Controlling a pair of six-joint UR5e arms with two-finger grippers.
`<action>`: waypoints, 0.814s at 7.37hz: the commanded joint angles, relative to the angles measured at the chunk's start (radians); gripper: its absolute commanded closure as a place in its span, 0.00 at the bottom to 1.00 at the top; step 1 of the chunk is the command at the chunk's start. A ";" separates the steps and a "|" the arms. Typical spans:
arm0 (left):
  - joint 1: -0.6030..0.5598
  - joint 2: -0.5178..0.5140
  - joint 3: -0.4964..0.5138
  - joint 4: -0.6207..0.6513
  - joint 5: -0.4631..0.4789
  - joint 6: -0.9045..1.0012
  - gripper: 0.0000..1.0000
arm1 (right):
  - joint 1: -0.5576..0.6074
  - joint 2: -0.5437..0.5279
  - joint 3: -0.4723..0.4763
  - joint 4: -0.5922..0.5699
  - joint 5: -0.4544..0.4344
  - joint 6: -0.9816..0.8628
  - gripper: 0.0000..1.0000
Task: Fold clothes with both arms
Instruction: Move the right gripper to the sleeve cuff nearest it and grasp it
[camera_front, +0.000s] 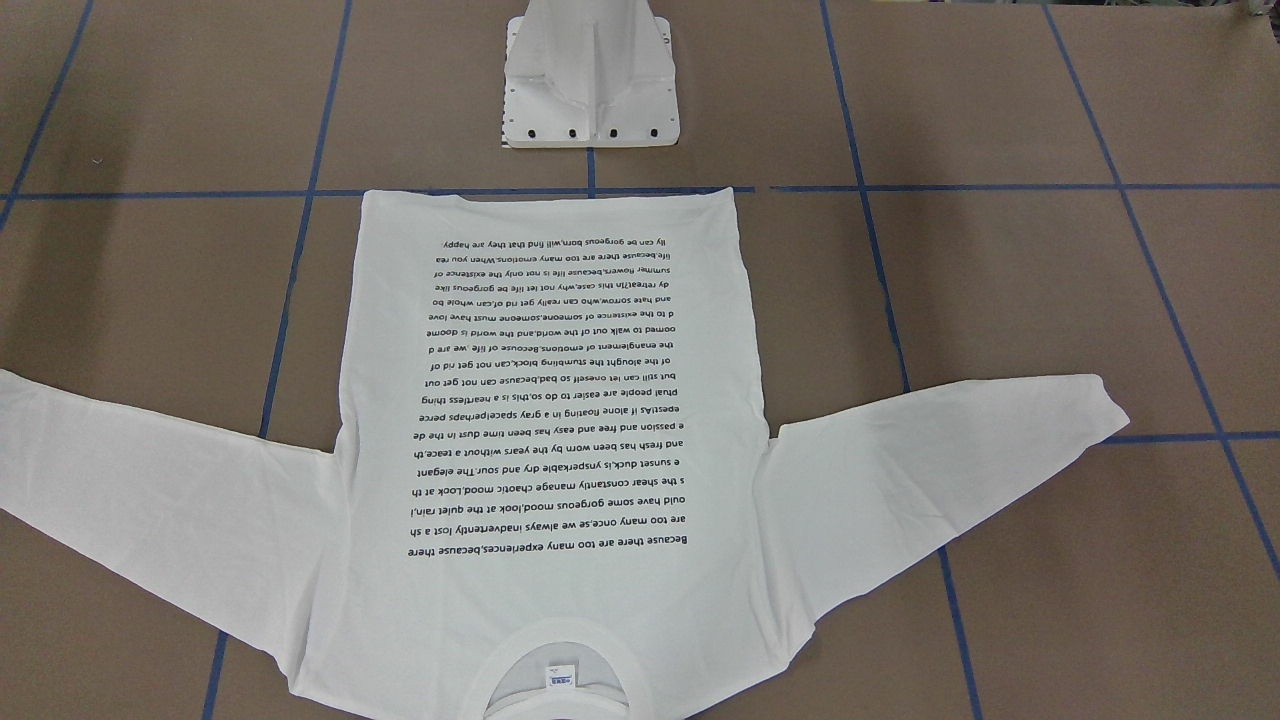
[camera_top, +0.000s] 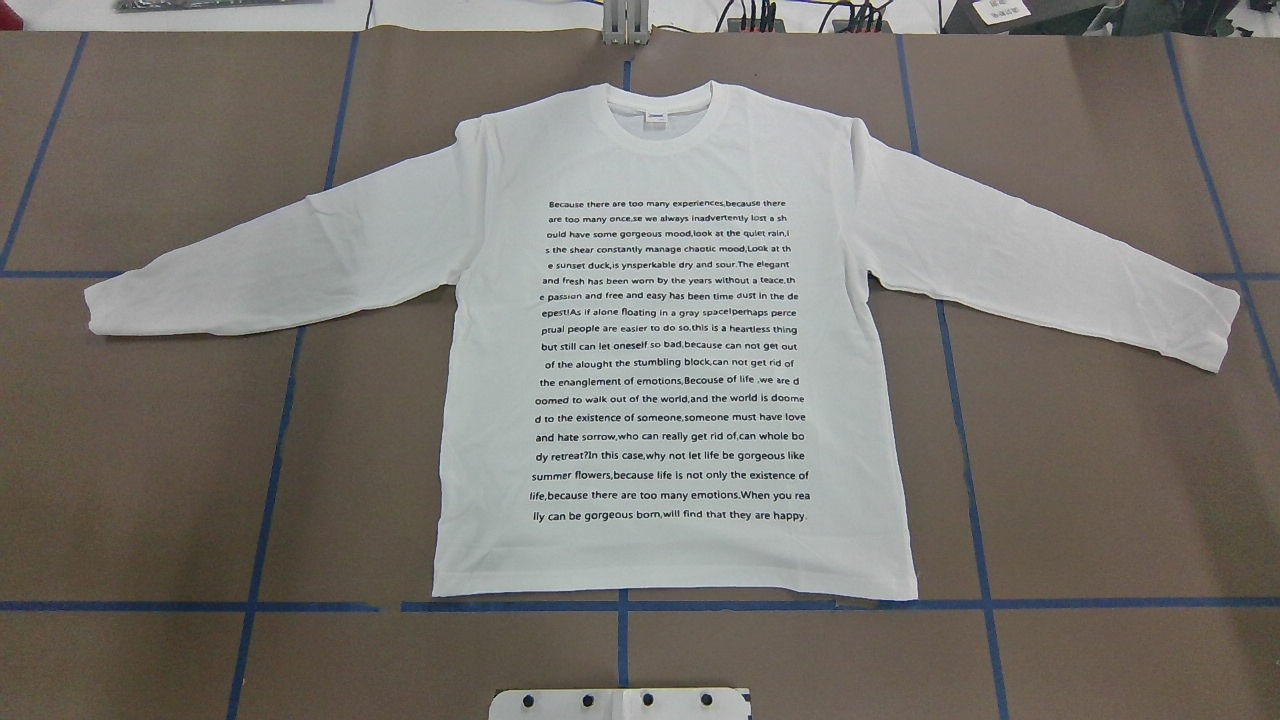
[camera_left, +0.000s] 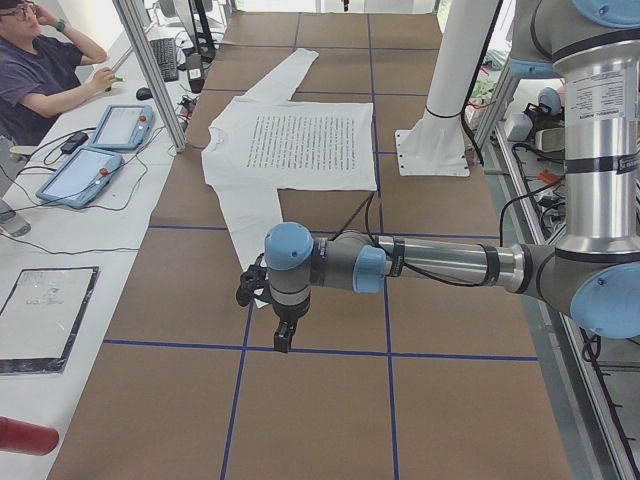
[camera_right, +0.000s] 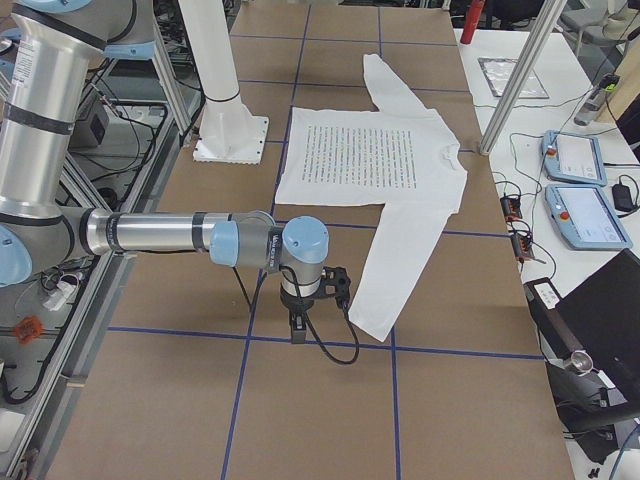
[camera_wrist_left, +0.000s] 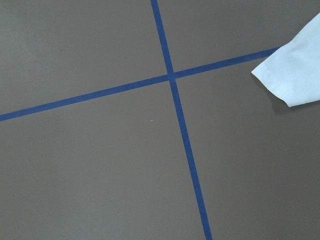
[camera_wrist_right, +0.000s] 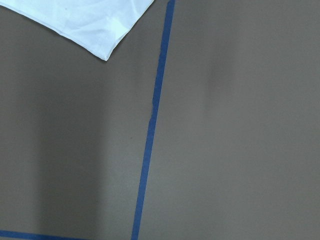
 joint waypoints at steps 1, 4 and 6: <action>0.023 -0.001 -0.002 0.000 -0.002 0.000 0.00 | 0.000 0.000 0.000 0.001 0.009 0.002 0.00; 0.029 -0.008 -0.031 -0.009 -0.003 -0.009 0.00 | -0.017 0.049 0.000 0.003 0.014 0.008 0.00; 0.031 -0.042 -0.019 -0.093 0.006 -0.011 0.00 | -0.057 0.176 -0.002 0.003 0.020 0.014 0.00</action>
